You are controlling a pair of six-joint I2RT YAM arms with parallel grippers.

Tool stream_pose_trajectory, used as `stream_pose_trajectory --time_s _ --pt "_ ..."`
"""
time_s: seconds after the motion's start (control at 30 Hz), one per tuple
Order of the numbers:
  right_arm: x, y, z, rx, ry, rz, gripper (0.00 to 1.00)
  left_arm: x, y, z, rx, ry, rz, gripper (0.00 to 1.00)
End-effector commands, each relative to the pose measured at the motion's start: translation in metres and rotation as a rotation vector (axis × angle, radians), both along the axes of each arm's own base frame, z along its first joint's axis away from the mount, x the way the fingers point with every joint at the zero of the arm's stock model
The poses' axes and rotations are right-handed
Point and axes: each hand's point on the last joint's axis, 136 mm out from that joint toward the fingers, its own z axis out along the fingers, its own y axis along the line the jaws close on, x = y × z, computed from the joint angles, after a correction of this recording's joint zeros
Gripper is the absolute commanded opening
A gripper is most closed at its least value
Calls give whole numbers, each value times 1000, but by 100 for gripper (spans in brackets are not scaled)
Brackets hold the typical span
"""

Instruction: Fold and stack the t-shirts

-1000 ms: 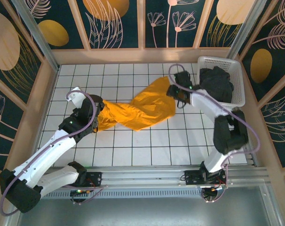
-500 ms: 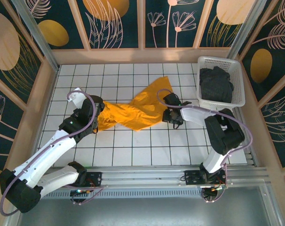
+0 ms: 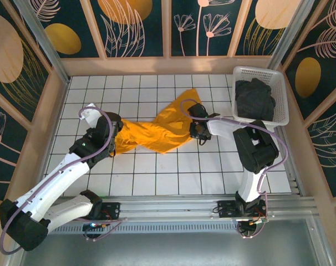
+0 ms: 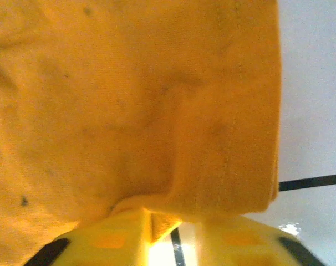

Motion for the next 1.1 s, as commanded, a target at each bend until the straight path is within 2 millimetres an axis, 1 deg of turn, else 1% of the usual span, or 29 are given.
stream_pose_trajectory --time_s 0.0,0.03,0.07,0.13,0.23,0.3,0.33,0.37,0.47,0.57,0.6,0.67,0.7,0.8,0.93,1.0,1.07 --pt "6 7 0 24 -7 -14 3 2 0 7 -12 -22 1 0" --pt "9 7 6 31 -28 -24 0 3 -1 8 -11 -24 0 0" --pt "12 6 14 41 -52 -34 0 3 -1 8 -9 -25 -2 0" --pt "21 7 37 74 -115 -50 0 4 -1 13 -4 -32 -4 0" --pt "36 6 85 124 -225 -66 0 7 -1 24 10 -55 0 0" --pt "45 5 120 165 -294 -69 0 9 1 39 24 -83 4 0" --pt "49 5 135 181 -326 -67 0 10 1 44 36 -92 8 0" --pt "52 4 154 202 -364 -63 0 11 2 61 34 -125 13 0" --pt "60 2 207 262 -470 -45 0 14 4 94 54 -189 23 0" --pt "58 0 265 314 -598 -7 0 12 9 132 55 -264 37 0" --pt "56 -1 284 324 -641 1 0 9 11 145 49 -293 44 0" --pt "49 -6 314 346 -715 9 0 1 18 168 39 -349 56 0" --pt "42 -11 333 361 -761 10 0 -4 22 179 31 -378 61 0" --pt "18 -24 374 401 -877 10 0 -24 33 211 2 -475 55 0" --pt "-21 -44 413 462 -1001 5 0 -53 50 243 -37 -593 48 0" --pt "-41 -52 428 490 -1050 4 0 -68 58 261 -64 -661 41 0" --pt "-55 -60 439 503 -1087 -1 0 -79 64 276 -84 -717 40 0"
